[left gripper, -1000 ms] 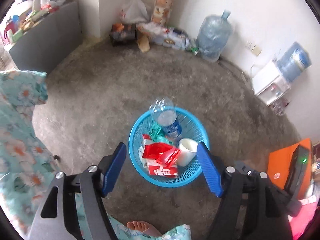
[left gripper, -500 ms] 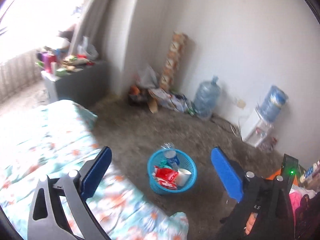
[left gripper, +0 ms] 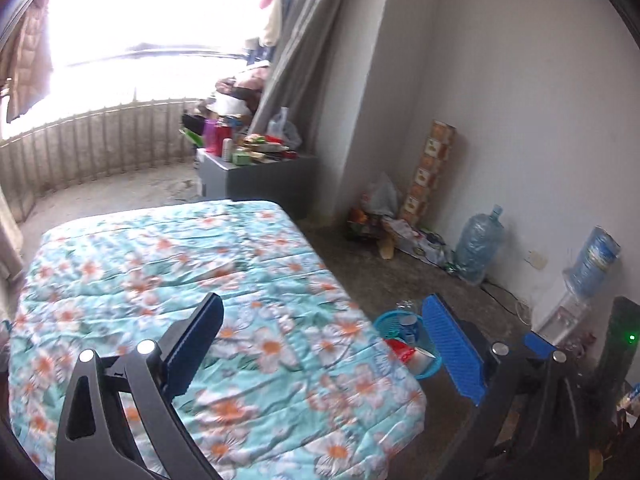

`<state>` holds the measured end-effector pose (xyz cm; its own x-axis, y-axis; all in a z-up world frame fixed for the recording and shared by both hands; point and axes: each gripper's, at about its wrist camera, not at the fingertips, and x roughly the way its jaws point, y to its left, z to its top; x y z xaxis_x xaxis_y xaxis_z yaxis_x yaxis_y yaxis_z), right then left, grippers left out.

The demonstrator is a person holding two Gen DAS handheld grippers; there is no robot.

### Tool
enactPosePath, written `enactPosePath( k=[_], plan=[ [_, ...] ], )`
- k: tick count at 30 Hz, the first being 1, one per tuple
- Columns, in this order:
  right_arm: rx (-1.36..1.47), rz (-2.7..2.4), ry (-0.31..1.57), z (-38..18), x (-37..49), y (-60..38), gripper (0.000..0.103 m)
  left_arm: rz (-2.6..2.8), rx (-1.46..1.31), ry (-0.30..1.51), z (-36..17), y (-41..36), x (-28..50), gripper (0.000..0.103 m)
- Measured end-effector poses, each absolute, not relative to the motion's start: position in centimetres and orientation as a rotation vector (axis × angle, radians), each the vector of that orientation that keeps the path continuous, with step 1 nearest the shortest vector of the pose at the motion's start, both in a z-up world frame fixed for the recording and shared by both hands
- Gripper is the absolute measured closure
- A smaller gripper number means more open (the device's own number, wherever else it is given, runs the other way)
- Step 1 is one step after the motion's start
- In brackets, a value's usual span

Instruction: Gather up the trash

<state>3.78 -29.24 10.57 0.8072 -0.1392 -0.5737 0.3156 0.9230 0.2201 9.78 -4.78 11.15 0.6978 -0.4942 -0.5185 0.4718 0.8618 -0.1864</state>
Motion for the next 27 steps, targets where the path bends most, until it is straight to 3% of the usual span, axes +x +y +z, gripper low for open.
enactPosePath(
  k=[8,13,19,27],
  plan=[
    [0.113,-0.314,0.634,9.9,3.2,-24.8,0.008,-0.278,0.054,0.624,7.9,-2.4,6.5,0.005],
    [-0.010,-0.339,0.787,7.2,3.5,-23.8,0.008,-0.163,0.096,0.705,4.6,-2.9,5.2,0.005],
    [-0.023,-0.354,0.905,4.4,2.4,-24.3,0.008,-0.082,0.097,0.886,-0.3,-3.8,4.4,0.005],
    [0.012,-0.379,0.922,4.2,2.2,-25.6,0.008,-0.022,0.138,0.899,-0.6,-4.0,3.8,0.005]
  ],
)
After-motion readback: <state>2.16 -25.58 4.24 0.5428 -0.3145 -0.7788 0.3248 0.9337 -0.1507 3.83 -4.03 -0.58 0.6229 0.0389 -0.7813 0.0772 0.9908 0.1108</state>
